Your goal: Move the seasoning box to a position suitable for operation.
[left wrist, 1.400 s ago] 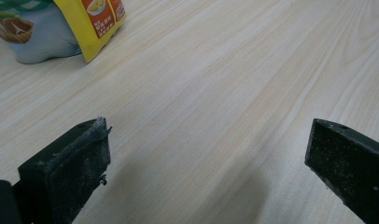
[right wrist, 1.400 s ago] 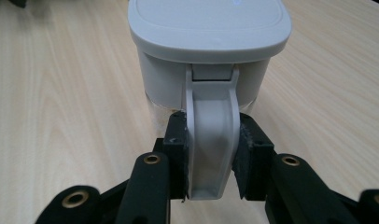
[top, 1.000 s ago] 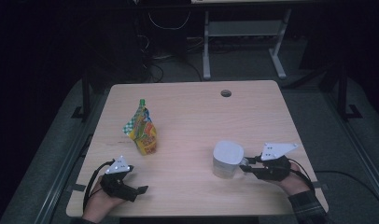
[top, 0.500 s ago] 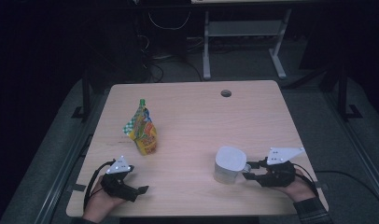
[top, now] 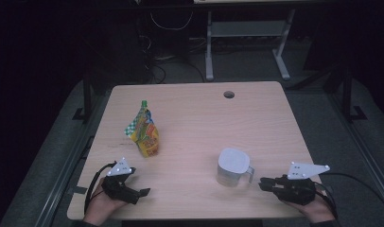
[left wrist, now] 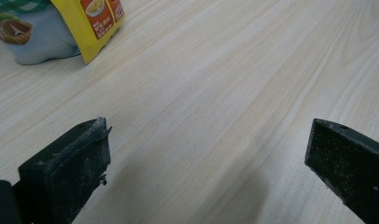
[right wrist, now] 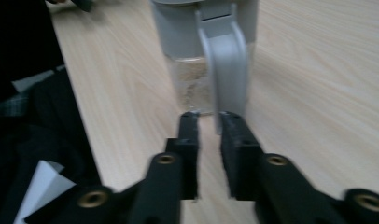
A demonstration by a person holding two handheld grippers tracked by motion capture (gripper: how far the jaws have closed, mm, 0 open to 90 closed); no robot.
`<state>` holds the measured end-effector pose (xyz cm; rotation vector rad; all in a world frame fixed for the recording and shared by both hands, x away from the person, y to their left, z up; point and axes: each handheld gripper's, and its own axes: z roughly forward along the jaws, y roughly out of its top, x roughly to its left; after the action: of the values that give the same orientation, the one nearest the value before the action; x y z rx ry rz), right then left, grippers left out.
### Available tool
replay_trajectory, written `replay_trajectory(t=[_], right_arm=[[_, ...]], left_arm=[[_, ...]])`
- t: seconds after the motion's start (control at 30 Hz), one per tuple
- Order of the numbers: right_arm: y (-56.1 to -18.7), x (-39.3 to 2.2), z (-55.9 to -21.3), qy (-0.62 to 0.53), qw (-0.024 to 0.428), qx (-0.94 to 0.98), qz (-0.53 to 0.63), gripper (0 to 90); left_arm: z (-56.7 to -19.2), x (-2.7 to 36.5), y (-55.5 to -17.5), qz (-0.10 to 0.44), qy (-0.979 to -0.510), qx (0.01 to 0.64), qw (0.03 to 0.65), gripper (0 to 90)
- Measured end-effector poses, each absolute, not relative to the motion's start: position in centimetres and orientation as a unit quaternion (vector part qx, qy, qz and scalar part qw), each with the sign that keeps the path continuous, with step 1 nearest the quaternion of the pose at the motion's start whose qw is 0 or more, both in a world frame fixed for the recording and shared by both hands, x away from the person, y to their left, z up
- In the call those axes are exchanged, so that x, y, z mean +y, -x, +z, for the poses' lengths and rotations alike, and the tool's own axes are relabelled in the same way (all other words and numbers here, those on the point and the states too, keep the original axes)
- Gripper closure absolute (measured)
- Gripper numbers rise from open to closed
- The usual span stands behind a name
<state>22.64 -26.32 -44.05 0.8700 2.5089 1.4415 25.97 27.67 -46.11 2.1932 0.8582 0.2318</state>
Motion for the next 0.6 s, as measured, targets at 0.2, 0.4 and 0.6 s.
replay_trajectory(t=[0.2,0.4,0.6], right_arm=[[-22.6,-25.2,-44.2,-0.277,0.065,0.83,0.479,89.8],[-23.0,-24.1,-44.5,-0.272,0.067,0.838,0.468,89.8],[-23.4,-23.7,-44.6,-0.277,0.071,0.838,0.465,89.8]], left_arm=[[-46.1,27.6,-25.9,0.092,-0.858,0.336,0.378,0.0],[-46.1,27.6,-26.0,0.091,-0.86,0.334,0.374,0.0],[-46.2,27.6,-26.1,0.09,-0.863,0.331,0.372,0.0]])
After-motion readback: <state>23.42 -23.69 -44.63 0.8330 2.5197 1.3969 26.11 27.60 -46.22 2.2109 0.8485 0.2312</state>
